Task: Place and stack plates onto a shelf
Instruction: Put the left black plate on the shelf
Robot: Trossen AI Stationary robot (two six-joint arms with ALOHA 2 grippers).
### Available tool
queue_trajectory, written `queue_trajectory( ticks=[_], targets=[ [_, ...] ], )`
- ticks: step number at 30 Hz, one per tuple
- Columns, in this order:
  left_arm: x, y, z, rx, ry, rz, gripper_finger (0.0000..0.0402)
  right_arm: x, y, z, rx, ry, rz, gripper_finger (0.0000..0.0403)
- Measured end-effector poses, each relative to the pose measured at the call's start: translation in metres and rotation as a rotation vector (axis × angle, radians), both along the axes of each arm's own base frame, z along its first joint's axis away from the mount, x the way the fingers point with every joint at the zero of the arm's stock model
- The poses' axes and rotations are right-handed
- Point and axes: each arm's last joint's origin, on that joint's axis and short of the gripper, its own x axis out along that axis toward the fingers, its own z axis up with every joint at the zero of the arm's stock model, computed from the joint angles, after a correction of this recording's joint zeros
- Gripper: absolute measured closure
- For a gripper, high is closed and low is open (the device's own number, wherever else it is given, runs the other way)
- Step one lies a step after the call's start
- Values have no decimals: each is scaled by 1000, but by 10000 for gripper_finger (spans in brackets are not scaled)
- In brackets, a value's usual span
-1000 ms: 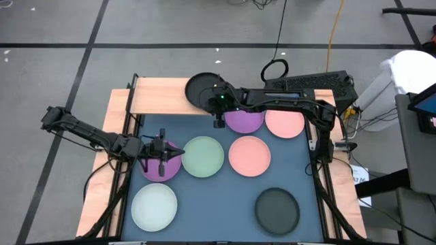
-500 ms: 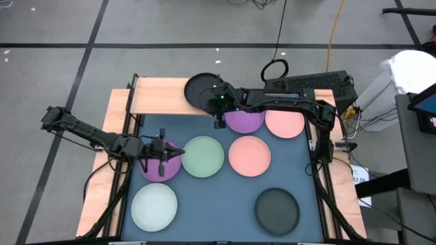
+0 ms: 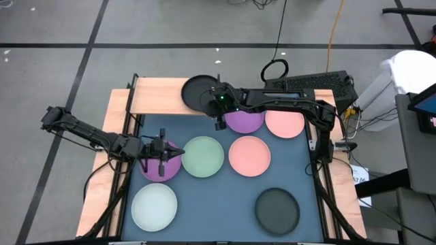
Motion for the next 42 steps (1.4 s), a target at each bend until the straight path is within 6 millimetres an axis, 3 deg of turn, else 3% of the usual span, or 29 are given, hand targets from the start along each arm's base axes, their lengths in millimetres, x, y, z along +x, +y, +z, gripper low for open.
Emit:
queue_trajectory(
  ticks=[9, 18, 21, 26, 29, 32, 37, 40, 42],
  targets=[
    [0, 0, 0, 0, 0, 0, 400, 1, 1, 1, -8, -18, 8, 396],
    [0, 0, 0, -1, 0, 0, 400, 3, 8, 5, 5, -31, 7, 328],
    [0, 0, 0, -8, 0, 2, 400, -3, 19, 23, 9, -69, 8, 309],
    [0, 0, -1, -31, 8, 7, 400, -33, 56, 80, -9, -146, -75, 286],
    [0, 0, -2, -55, 17, 13, 400, -60, 80, 104, 88, -144, -125, 279],
    [-1, 0, -4, -67, 38, 18, 400, -85, 103, 116, 235, -123, -164, 278],
    [-2, 1, -7, -94, 66, 29, 400, -115, 137, 87, 299, -139, -177, 283],
    [-2, 1, -7, -95, 65, 30, 400, -125, 139, 59, 173, -282, -276, 288],
    [-1, 1, -6, -99, 56, 31, 400, -129, 130, 38, 101, -380, -314, 294]
  ],
)
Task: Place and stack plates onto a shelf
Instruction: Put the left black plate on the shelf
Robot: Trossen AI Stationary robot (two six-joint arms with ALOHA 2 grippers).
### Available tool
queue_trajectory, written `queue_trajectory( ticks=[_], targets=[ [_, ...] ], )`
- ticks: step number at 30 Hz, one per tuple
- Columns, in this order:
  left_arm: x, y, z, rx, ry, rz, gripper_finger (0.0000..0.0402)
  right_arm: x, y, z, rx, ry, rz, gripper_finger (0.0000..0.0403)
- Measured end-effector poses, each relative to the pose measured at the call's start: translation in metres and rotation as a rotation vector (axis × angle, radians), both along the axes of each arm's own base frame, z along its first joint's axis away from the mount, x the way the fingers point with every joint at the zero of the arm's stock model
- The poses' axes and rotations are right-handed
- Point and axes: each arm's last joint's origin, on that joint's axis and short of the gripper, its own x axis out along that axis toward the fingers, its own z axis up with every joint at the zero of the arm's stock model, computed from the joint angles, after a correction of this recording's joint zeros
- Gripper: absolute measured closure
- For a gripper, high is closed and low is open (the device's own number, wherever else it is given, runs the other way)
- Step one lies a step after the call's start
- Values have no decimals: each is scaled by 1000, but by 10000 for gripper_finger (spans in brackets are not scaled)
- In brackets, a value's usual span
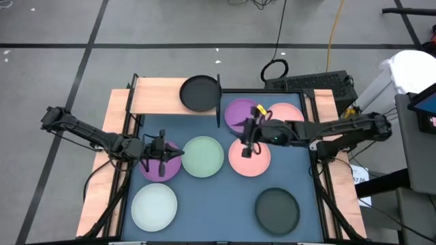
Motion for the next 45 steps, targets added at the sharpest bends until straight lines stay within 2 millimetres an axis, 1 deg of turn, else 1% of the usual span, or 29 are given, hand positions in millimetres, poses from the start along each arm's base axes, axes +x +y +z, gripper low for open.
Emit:
queue_trajectory(
  ticks=[2, 4, 7, 9, 10, 13, 15, 17, 21, 26, 28, 32, 36, 45],
  targets=[
    [0, 0, 1, -6, -12, 1, 400, -2, -17, -20, -52, -80, -53, 305],
    [0, 0, 1, -12, -15, 2, 400, -4, -36, -36, -54, -156, -72, 322],
    [0, 0, 1, -26, -13, 6, 400, -6, -71, -45, 1, -243, -83, 359],
    [0, 0, 1, -37, -9, 10, 400, -5, -92, -54, 39, -250, -85, 387],
    [0, 0, 1, -43, -9, 11, 400, -4, -101, -60, 50, -246, -92, 395],
    [0, 0, 1, -60, -11, 16, 400, -2, -125, -70, 88, -246, -133, 395],
    [0, 0, 1, -69, -10, 18, 400, -3, -137, -77, 105, -239, -169, 396],
    [0, 0, 0, -76, -8, 20, 400, -3, -147, -86, 130, -212, -153, 401],
    [0, 0, 0, -57, -9, 16, 400, -1, -157, -94, 163, -254, -117, 402],
    [0, 0, 0, -55, -9, 18, 400, 5, -163, -106, 191, -315, -130, 402],
    [0, 0, 1, -56, -9, 18, 400, 7, -165, -107, 190, -342, -126, 402],
    [0, 0, 1, -56, -10, 18, 400, 15, -169, -110, 208, -337, -128, 403],
    [0, 0, 1, -56, -10, 18, 400, 21, -171, -108, 206, -349, -125, 403],
    [0, 0, 0, -51, -8, 17, 400, 21, -172, -110, 210, -339, -129, 403]
  ],
)
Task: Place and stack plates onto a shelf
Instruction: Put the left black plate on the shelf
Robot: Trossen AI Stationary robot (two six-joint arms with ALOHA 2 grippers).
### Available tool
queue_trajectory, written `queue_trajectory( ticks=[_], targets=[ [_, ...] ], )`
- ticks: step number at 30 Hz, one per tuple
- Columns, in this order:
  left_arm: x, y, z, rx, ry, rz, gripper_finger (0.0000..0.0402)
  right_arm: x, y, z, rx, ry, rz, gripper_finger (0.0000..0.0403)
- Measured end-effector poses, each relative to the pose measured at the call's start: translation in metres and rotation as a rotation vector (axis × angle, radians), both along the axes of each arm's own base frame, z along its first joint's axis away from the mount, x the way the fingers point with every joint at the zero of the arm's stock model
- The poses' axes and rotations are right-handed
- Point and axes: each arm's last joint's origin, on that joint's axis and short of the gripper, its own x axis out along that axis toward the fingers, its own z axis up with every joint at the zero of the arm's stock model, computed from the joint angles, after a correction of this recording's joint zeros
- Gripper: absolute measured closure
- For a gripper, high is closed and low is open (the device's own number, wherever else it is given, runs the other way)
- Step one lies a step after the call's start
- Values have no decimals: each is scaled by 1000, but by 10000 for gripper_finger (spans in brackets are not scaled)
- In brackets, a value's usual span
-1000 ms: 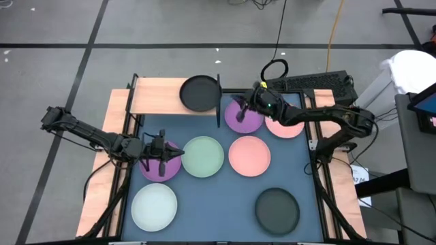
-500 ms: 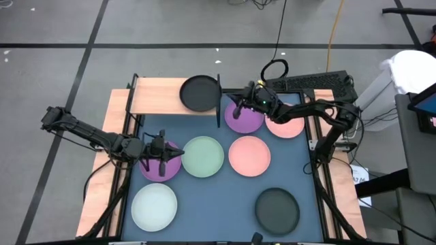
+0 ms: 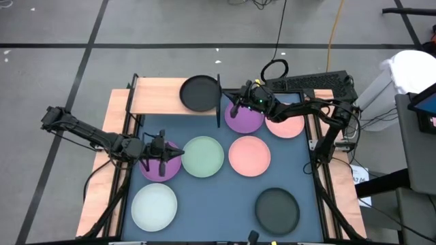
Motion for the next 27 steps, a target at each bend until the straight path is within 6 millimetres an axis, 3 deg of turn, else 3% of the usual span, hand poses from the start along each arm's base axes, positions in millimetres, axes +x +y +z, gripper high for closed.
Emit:
queue_trajectory(
  ticks=[27],
  targets=[
    [0, 0, 0, 18, -4, 3, 400, 4, 8, 0, 19, -10, 15, 403]
  ],
)
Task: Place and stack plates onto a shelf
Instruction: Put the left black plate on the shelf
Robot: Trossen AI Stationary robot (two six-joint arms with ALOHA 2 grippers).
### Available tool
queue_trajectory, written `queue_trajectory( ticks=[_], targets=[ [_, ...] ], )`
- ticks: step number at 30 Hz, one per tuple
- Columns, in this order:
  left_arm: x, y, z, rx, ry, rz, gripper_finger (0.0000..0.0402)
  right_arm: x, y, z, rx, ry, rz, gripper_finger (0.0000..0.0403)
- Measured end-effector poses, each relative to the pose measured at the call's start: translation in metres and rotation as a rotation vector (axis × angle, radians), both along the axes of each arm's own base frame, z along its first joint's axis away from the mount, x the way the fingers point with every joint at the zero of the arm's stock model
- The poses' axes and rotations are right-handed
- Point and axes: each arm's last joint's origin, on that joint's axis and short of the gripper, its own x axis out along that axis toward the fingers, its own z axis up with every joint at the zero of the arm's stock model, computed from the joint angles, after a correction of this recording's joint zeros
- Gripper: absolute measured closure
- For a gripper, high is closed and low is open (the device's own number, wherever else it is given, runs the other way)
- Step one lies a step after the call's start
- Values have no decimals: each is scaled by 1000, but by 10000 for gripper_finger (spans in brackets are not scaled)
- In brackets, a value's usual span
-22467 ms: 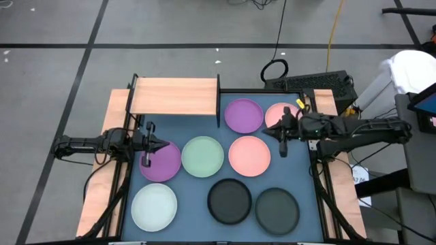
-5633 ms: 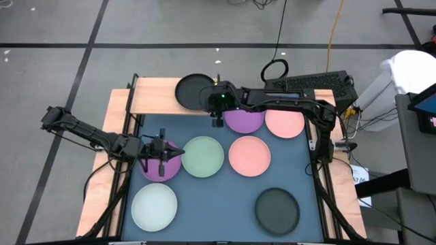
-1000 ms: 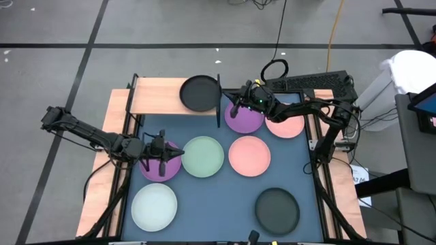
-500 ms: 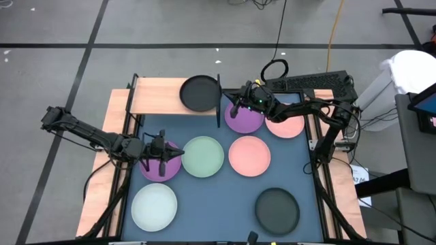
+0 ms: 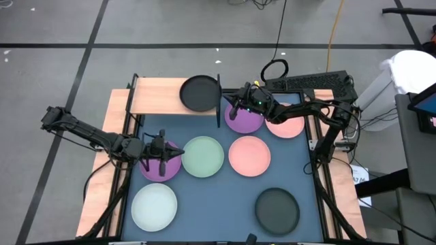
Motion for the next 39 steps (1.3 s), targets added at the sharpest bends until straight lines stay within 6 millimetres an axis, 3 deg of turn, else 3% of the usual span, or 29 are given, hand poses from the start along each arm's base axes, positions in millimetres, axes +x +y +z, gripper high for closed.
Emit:
queue_trajectory(
  ticks=[39],
  targets=[
    [1, 0, 3, 17, -29, -5, 400, 6, 4, -8, 9, -10, -25, 403]
  ],
)
